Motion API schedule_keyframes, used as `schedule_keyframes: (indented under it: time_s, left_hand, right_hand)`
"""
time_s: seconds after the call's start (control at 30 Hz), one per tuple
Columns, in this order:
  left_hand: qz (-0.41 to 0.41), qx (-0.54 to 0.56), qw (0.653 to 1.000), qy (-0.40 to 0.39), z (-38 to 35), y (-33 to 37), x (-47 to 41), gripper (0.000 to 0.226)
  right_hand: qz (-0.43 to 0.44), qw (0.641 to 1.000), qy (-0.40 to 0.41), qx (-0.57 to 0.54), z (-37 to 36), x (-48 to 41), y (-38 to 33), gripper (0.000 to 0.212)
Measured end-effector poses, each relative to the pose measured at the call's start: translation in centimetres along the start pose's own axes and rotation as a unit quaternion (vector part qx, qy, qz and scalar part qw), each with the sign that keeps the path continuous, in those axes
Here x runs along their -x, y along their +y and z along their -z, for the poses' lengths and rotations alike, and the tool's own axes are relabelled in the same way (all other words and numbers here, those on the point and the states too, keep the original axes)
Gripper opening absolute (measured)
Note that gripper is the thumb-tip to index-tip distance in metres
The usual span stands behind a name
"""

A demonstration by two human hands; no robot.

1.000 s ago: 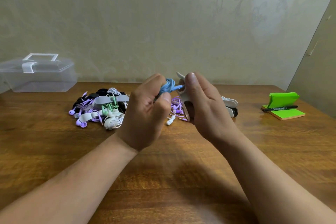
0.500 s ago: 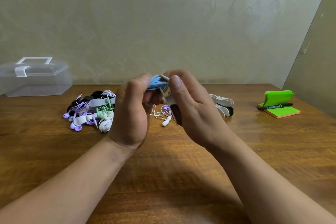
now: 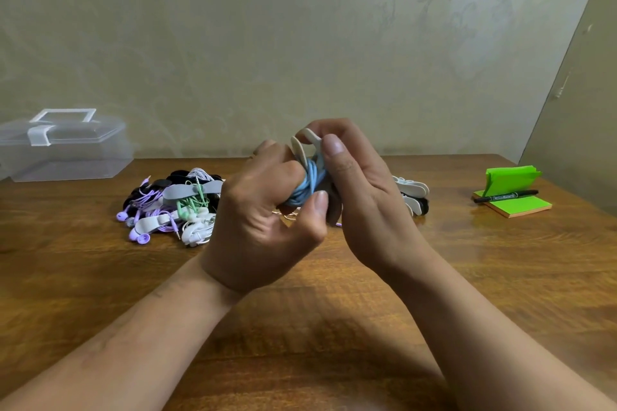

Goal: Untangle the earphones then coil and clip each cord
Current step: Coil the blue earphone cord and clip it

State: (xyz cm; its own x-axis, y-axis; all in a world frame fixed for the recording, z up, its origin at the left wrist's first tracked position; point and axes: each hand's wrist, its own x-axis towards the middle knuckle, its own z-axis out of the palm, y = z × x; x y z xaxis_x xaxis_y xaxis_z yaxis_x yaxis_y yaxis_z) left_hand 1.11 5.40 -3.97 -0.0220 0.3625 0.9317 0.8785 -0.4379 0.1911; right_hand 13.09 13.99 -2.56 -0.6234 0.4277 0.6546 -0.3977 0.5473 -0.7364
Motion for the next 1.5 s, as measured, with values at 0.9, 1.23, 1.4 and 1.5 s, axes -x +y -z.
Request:
schedule_keyframes:
  time_s: [0.9,1.23,1.4,1.5]
  left_hand:
    - [0.476,0.395,0.773,0.139,-0.3,-3.9,-0.9,0.036]
    - [0.445,0.363,0.818,0.039,-1.1,-3.1,0.0,0.028]
    - [0.414,0.323,0.851,0.030,-1.2,-3.3,0.3,0.026]
    - [0.409,0.302,0.861,0.025,-1.5,-3.2,0.5,0.025]
  right_hand:
    - [-0.216,0.965,0.006,-0.150,1.5,-1.4,3.2,0.018]
    - [-0.223,0.960,-0.025,-0.169,0.7,-1.2,3.1,0.047]
    - [-0.211,0.961,0.019,-0.175,0.4,-1.2,3.1,0.052]
    - [-0.207,0.963,0.043,-0.170,0.2,-1.4,3.3,0.058]
